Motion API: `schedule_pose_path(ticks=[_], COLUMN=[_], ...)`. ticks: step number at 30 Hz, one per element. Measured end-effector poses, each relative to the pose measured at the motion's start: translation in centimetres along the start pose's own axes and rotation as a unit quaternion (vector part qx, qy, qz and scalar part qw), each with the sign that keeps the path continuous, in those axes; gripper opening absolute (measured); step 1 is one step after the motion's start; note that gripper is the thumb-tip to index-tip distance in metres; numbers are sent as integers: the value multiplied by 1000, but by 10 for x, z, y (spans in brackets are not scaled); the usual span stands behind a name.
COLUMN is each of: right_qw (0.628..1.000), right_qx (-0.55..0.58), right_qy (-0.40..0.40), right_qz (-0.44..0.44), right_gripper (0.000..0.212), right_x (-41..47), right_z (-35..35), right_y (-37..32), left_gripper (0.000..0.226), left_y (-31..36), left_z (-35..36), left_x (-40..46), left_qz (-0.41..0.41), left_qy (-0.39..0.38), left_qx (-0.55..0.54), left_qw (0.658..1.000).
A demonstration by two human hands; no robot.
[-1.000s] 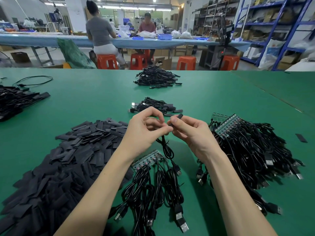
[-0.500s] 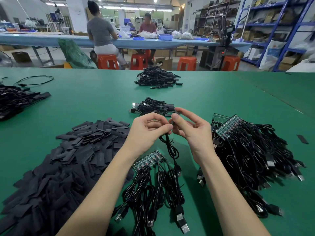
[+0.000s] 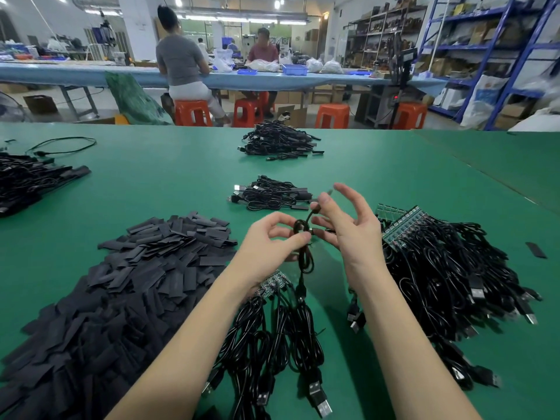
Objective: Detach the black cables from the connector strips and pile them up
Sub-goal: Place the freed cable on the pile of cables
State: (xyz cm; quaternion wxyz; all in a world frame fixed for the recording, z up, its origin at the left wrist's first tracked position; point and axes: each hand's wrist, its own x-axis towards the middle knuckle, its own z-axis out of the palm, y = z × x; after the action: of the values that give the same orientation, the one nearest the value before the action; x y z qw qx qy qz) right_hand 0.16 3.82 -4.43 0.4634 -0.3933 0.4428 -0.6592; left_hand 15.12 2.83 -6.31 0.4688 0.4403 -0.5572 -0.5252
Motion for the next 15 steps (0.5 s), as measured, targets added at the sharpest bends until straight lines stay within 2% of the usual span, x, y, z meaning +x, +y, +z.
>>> schedule_pose_path(ticks=[2, 4, 5, 7, 8, 9, 12, 13, 15], right_qw=[996, 966, 931, 834, 789, 760, 750, 752, 754], right_qx=[-67, -208, -298, -464, -528, -573, -613, -612, -604], right_qy=[-42, -124, -178, -263, -279, -275, -228, -226, -241], right_qz=[52, 94, 110, 138, 141, 134, 96, 90, 97], right_gripper=[45, 49, 49, 48, 48, 50, 48, 44, 35], right_x=[1, 0, -2, -5, -6, -7, -7, -6, -6], right_z=[-4, -8, -9, -8, -6, -4, 1, 1, 0], right_y=[-7, -11, -13, -13, -12, -11, -5, -3, -1], left_gripper=[15, 15, 16, 16, 16, 14, 14, 19, 34], left_y=[6, 14, 19, 30, 35, 39, 39, 34, 23], left_z=[-7, -18, -23, -29, -29, -27, -23, -24, -26], left_x=[4, 11, 16, 31, 41, 53, 86, 97, 111], left_qz=[28, 72, 94, 137, 156, 173, 193, 181, 123], left_qy=[49, 103, 124, 152, 164, 176, 199, 183, 110], left_qx=[15, 66, 97, 186, 241, 297, 464, 500, 539], left_qw=[998, 990, 983, 961, 944, 923, 841, 827, 826])
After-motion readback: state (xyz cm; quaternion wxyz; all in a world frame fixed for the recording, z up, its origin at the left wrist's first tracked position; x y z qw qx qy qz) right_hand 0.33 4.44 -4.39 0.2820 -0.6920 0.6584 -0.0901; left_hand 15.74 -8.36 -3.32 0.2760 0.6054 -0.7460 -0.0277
